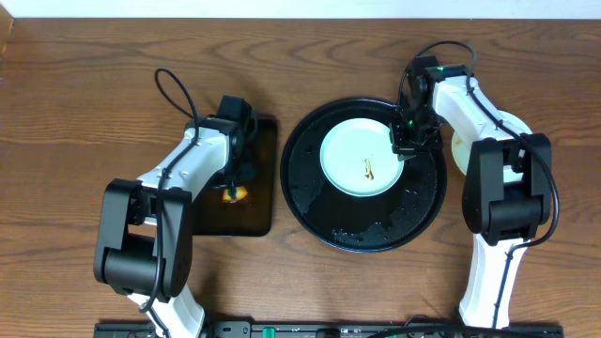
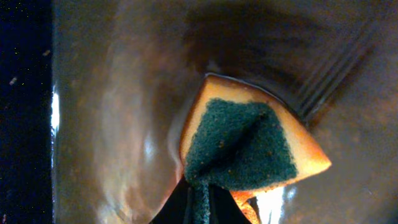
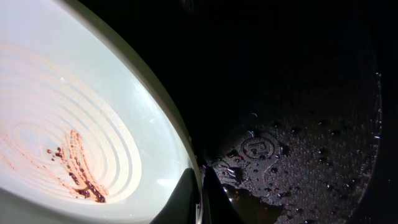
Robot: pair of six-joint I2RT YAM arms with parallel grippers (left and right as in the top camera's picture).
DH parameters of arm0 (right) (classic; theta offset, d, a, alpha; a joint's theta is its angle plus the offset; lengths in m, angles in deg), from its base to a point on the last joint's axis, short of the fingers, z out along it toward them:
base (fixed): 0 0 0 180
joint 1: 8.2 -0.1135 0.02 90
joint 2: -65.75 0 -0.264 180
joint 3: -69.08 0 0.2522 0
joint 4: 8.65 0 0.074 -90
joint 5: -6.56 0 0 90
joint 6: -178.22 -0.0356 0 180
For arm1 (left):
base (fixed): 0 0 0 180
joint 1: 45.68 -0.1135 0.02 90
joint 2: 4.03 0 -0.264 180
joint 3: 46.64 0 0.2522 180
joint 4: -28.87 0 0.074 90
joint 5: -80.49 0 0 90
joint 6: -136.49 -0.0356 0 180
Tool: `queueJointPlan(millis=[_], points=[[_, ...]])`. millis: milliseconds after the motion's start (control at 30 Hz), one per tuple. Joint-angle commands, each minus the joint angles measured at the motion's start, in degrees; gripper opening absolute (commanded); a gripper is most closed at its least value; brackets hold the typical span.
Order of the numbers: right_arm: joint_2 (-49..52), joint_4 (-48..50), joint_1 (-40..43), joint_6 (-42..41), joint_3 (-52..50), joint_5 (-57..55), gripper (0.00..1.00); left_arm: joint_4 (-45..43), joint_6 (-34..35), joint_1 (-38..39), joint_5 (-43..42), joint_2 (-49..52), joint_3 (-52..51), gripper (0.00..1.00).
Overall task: Clean dirty plates on tray and stack at the side
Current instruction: 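Pick the sponge up from the black rectangular tray with the left gripper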
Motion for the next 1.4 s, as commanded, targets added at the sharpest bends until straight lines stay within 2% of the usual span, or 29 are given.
queueJointPlan(millis=[0,67,133,167,233,300,333,367,467,500,900,1133,1367], points=[[0.4,0.1,-0.4,-0.8,0.3,-4.6,0.01,-1.3,-0.6,-1.0,-2.5,2.1,-1.6,0.07],[0.4,0.1,-0.4,-0.8,0.3,-4.6,0.01,-3.6,-11.6,-1.0,-16.2,2.1,-1.6,0.07],[0.4,0.1,-0.4,-0.8,0.3,-4.6,0.01,-4.4,-16.9,-1.0,-24.0,2.1,-1.6,0.07],[0.4,0.1,-0.4,-0.8,0.3,-4.6,0.01,-4.6,-17.0,-1.0,-24.2,2.1,-1.6,0.07],[0.4,0.1,-0.4,-0.8,0.3,-4.6,0.01,-4.6,-15.9,-1.0,-20.5,2.1,-1.6,0.07],[0.4,0.0,-0.4,-0.8,0.3,-4.6,0.01,-3.3,-6.8,-1.0,-8.9,2.1,-1.6,0.07],[0.4,0.0,-0.4,-0.8,0.3,-4.6,0.01,-1.5,-0.1,-1.1,-2.1,2.1,-1.6,0.07],[0.4,0.0,-0.4,-0.8,0.3,-4.6,0.01,-0.6,2.7,-1.1,-0.2,2.1,-1.6,0.07],[0.4,0.0,-0.4,-0.8,0.3,-4.6,0.01,-2.1,-5.8,-1.1,-9.3,1.8,-1.5,0.07],[0.4,0.0,-0.4,-0.8,0.3,-4.6,0.01,-2.2,-6.6,-1.1,-10.4,1.5,-1.4,0.07],[0.4,0.0,-0.4,-0.8,0.3,-4.6,0.01,-4.5,-6.6,-1.2,-10.1,-10.6,-0.5,0.07],[0.4,0.1,-0.4,-0.8,0.3,-4.6,0.01,-5.7,-6.1,-1.2,-4.5,-15.6,-0.5,0.07],[0.4,0.2,-0.4,-0.8,0.3,-4.6,0.01,-7.3,-6.1,-1.2,-4.2,-20.6,-0.5,0.07]])
